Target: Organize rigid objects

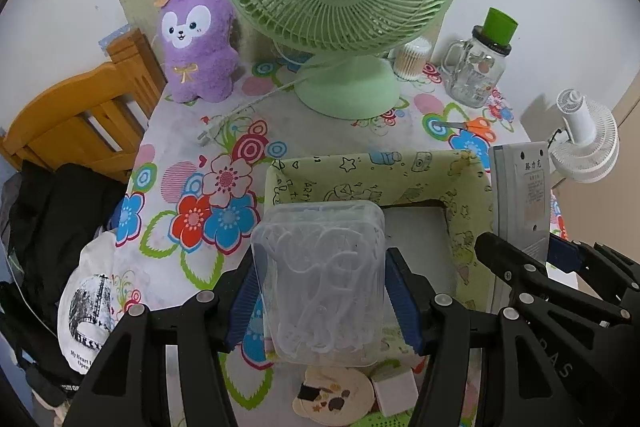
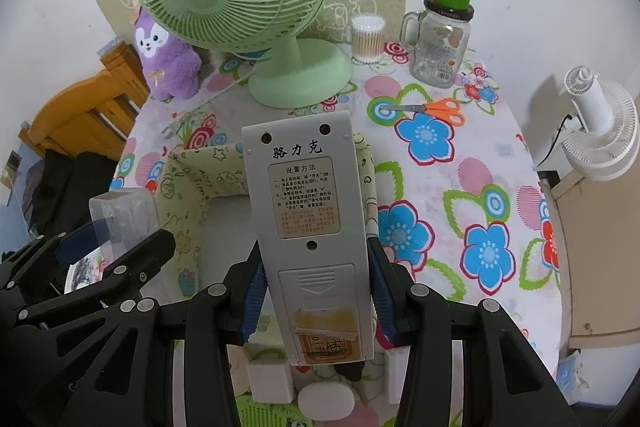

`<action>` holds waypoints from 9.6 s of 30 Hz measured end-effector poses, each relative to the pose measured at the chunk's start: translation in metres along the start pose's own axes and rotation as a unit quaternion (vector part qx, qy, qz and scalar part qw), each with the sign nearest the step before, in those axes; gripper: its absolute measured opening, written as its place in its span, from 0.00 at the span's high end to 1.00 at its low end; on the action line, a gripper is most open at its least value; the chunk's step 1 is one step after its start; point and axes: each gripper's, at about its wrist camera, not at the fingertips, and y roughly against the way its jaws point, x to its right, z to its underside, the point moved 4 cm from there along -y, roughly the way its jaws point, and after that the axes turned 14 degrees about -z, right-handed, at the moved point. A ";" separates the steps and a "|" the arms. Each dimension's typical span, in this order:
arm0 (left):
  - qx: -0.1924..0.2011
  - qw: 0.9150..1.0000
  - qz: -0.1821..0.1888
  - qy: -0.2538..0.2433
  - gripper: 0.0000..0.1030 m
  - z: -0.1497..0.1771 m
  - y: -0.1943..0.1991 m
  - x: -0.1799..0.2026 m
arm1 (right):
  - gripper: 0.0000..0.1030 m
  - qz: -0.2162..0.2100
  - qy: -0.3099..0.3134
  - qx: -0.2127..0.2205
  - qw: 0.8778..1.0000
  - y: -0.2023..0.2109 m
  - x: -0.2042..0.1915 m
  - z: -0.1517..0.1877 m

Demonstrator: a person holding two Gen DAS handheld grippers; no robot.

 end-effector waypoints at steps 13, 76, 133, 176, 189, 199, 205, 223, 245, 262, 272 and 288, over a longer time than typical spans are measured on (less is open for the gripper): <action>-0.030 0.999 -0.011 -0.009 0.40 -0.004 -0.037 0.007 | 0.54 0.008 -0.016 -0.039 0.999 -0.041 0.014 -0.003; -0.031 0.999 -0.017 -0.030 0.22 0.001 -0.025 0.017 | 0.23 0.031 -0.051 -0.012 0.998 -0.005 0.036 0.004; 0.036 0.998 0.039 -0.044 0.16 0.068 0.071 -0.030 | 0.23 0.039 -0.031 0.080 0.996 0.098 -0.039 0.082; -0.066 0.998 0.009 -0.019 0.13 0.124 0.003 0.049 | 0.18 0.011 0.014 -0.018 1.000 0.033 0.059 0.113; -0.099 0.995 -0.001 -0.004 0.13 0.131 -0.025 0.069 | 0.18 0.015 0.014 -0.048 0.999 0.008 0.080 0.118; -0.113 0.993 -0.017 0.002 0.18 0.140 -0.040 0.078 | 0.18 0.017 0.004 -0.075 0.997 -0.012 0.098 0.126; -0.128 0.991 -0.026 0.015 0.27 0.139 -0.050 0.075 | 0.18 0.017 0.009 -0.087 0.996 -0.019 0.103 0.130; -0.103 0.993 -0.058 -0.016 0.57 0.138 -0.047 0.104 | 0.21 0.001 -0.007 -0.109 0.994 -0.038 0.104 0.137; -0.102 0.994 -0.028 -0.025 0.59 0.139 -0.036 0.087 | 0.52 0.010 0.000 -0.088 0.996 -0.021 0.074 0.143; -0.085 0.995 -0.019 -0.055 0.60 0.139 -0.015 0.079 | 0.52 0.021 -0.012 -0.081 0.996 -0.009 0.059 0.147; -0.069 0.995 -0.018 -0.069 0.60 0.129 -0.003 0.069 | 0.51 0.025 -0.023 -0.066 0.997 0.003 0.047 0.143; -0.038 0.996 -0.006 -0.082 0.60 0.115 0.025 0.048 | 0.51 0.041 -0.030 -0.038 0.998 0.034 0.021 0.134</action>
